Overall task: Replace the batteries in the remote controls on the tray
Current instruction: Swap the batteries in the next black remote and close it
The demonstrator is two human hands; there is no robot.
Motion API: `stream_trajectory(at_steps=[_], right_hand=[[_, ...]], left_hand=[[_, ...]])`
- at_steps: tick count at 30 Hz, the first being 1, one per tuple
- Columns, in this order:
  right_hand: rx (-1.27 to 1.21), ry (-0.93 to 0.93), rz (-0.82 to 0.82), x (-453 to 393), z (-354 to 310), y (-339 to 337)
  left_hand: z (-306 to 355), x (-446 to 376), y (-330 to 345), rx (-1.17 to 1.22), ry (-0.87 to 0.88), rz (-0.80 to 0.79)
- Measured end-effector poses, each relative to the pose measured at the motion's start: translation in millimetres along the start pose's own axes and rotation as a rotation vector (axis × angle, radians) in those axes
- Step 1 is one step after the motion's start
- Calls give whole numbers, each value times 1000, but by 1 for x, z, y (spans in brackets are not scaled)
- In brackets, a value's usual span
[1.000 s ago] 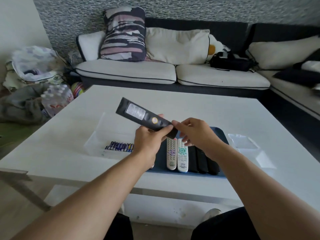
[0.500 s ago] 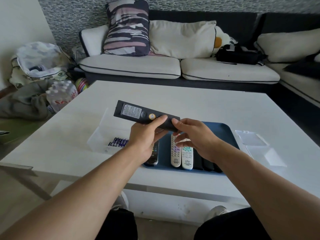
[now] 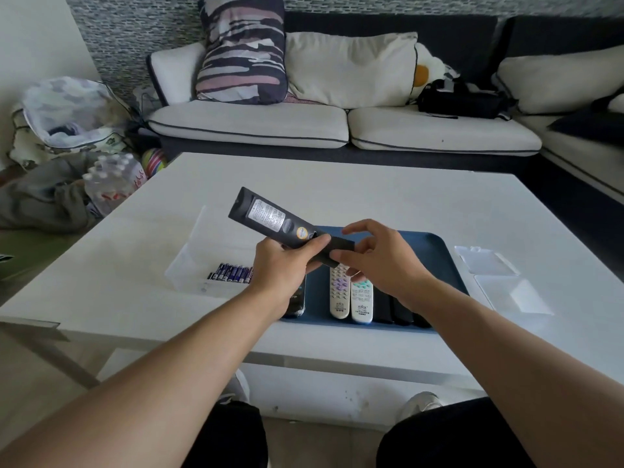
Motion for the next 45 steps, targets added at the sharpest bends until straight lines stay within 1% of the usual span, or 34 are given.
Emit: stream_trajectory(at_steps=[4,7,9,10,11,14,16,18,22,25,29,34,38,40,43,45], right_hand=[[172,-118,83,6,-9,-10],[331,-157,183,9,-11,-16],[424,-152,241,7,-9,-24],[486,-136,230,6,-4,-24],[563,-112,184,4,2,-21],[715,-6,-61,11,34,4],[800,54,-157,20,57,23],[931,72,-159,26,74,37],[1052,61,-116,31,91,47],[1074,55,-55,32,90,41],[1098,49,-17,34,90,38],[1102,25,35,34,84,34],[1055,-2,127,33,63,19],[975,-44,236,35,40,4],[686,-205,400,41,1,-21],[561,-354,403,48,-19,-22]], left_hand=[[-12,-1,-3,-37,-64,-10],[-18,-2,-5,-69,-84,-16],[-19,-6,-9,-78,-88,-1],[-21,-8,-13,-76,-98,13],[-22,-10,-16,-68,-113,31],[-26,-12,-25,-72,-169,94],[-28,-10,-25,-55,-215,113],[-29,-7,-19,-20,-265,99],[-32,5,3,-9,-363,-39],[-35,8,13,-42,-373,-134],[-35,8,18,-103,-358,-198],[-32,15,27,26,-402,-251],[-25,16,38,97,-379,-311],[-22,14,40,123,-359,-330],[-22,12,45,147,-345,-378],[-23,14,47,147,-352,-401]])
Point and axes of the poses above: each hand's wrist, its own x-axis away from the middle knuckle, its own y-axis out of the palm, z = x × y, the point moved 10 cm from there along -x, towards the middle knuckle, and after that the axes turned 13 degrees about y, right-handed, at the moved point
